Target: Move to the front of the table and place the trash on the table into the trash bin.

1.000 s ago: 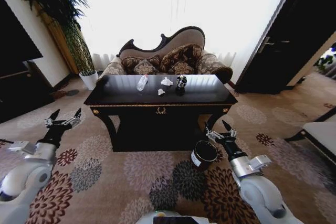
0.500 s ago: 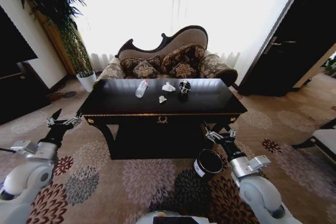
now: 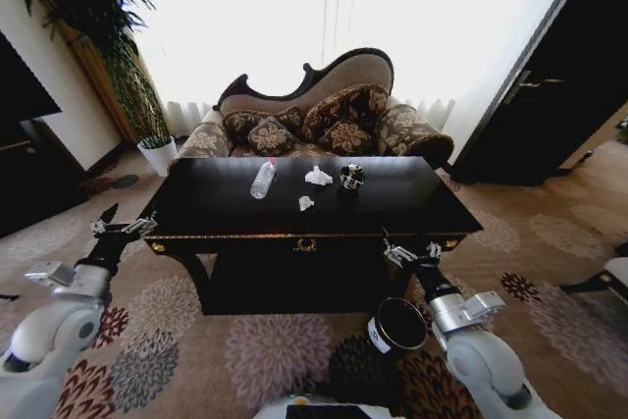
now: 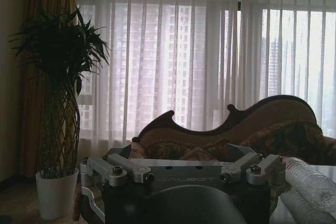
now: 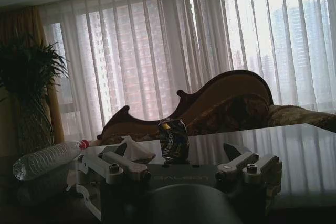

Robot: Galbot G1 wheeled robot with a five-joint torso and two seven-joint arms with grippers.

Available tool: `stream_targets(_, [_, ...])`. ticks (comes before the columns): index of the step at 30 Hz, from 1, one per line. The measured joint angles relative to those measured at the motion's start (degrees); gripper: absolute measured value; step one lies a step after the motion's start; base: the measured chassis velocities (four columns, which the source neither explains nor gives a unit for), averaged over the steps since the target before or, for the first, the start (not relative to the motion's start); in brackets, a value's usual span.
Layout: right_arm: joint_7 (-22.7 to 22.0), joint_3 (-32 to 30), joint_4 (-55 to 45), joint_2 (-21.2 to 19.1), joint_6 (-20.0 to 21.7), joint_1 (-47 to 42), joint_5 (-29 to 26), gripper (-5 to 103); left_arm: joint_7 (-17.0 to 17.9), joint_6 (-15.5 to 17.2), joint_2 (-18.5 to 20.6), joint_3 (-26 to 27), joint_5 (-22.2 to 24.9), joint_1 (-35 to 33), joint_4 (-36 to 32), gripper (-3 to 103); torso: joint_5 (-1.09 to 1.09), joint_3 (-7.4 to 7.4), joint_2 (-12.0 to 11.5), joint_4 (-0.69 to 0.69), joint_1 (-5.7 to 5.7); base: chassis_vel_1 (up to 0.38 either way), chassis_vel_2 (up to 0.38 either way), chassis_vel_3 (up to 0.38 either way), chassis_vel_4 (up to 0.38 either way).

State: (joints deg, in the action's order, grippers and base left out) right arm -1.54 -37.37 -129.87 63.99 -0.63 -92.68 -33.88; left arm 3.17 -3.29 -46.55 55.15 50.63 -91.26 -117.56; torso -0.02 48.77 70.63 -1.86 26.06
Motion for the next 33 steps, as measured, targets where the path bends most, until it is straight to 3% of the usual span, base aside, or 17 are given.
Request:
stream_targets(8, [0.08, -0.06, -0.04, 0.78, -0.25, -0.52, 0.39, 100, -0.19, 1.4, 2.22, -3.45, 0.08, 2.27, 0.35, 100, 0.0, -0.04, 0.05, 0.01, -0.12, -0.015, 0.004, 0.009, -0.012])
stream_targets(15, [0.21, -0.68, -0.08, 1.72, -0.6, -0.87, -0.16, 100, -1.58, 5.32, 8.3, -10.37, 4.25, 9.21, 2.9, 100, 0.0, -0.01, 0.02, -0.04, -0.04, 0.0, 0.0, 0.0, 0.0])
stream_targets(23, [-0.15, 1.95, 0.81, -1.92, 0.91, 3.25, -3.0, 100, -1.75, 7.29, 11.29, -11.72, 6.08, 11.43, 3.87, 100, 0.0, -0.02, 0.02, 0.03, -0.05, 0.0, 0.0, 0.0, 0.0])
stream_targets(26, [-1.15, 1.94, -0.02, -2.36, 2.75, 4.07, -8.17, 100, -1.71, 7.89, 12.71, -16.62, 5.82, 15.25, 4.67, 100, 0.0, -0.02, 0.03, 0.02, -0.06, 0.0, 0.0, 0.0, 0.0])
stream_targets(33, [-1.38, 2.16, -0.32, -2.27, 3.18, 4.76, -8.27, 100, -1.8, 7.92, 14.11, -27.39, 5.8, 25.67, 8.95, 100, 0.01, -0.02, 0.02, 0.0, -0.05, 0.0, 0.0, 0.0, 0.0])
